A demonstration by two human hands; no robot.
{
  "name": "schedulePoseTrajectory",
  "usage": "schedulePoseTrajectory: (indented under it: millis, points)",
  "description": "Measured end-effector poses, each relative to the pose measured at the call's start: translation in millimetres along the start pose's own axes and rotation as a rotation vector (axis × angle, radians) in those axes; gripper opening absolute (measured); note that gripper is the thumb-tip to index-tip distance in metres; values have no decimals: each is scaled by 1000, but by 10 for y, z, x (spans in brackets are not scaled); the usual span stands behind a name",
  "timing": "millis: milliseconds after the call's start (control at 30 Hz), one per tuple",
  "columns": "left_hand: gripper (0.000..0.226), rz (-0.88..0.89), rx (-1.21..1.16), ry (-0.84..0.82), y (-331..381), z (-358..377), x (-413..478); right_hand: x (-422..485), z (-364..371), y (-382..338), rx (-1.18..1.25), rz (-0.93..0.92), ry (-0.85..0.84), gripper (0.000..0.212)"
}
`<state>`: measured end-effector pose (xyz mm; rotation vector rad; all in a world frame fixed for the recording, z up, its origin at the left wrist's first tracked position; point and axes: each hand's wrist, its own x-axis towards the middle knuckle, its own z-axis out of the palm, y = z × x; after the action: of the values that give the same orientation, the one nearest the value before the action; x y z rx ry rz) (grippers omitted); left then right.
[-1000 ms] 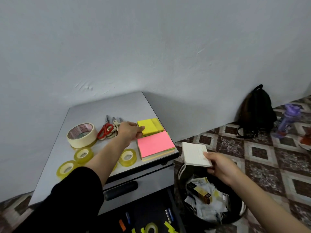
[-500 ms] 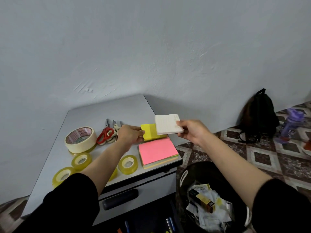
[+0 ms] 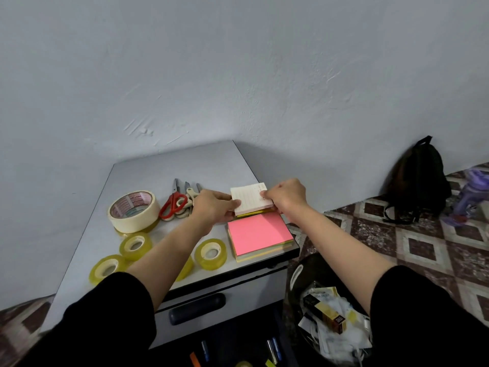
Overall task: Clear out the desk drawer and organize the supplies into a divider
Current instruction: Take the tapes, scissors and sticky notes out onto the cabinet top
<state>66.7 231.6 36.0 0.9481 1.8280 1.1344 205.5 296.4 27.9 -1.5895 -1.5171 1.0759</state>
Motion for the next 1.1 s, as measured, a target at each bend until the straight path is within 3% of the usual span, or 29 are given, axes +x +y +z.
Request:
schedulePoseTrajectory:
  millis: [167, 400, 500, 633, 800, 900, 1100]
  points:
    - [29, 11, 57, 48, -18, 31, 27, -20, -3, 99, -55, -60, 15, 15]
    - [22, 75, 230, 122, -62, 54, 46, -51, 79, 148, -92, -92, 56, 22]
    - [23, 95, 249, 107, -66, 15, -5, -132, 27, 165, -32, -98, 147, 22]
    - [26, 249, 297, 184, -73, -102, -212, -374, -118, 196, 25, -204, 200, 12]
    - [14, 413, 231, 269, -158, -291, -721, -849, -260, 238, 39, -307, 149, 9]
    - [8, 452, 207, 207, -405, -384, -1168, -1192, -230, 368, 70, -318, 46, 5]
    - [21, 261, 164, 73, -1499, -528, -1913, -1868, 99, 983, 20, -309, -188, 15]
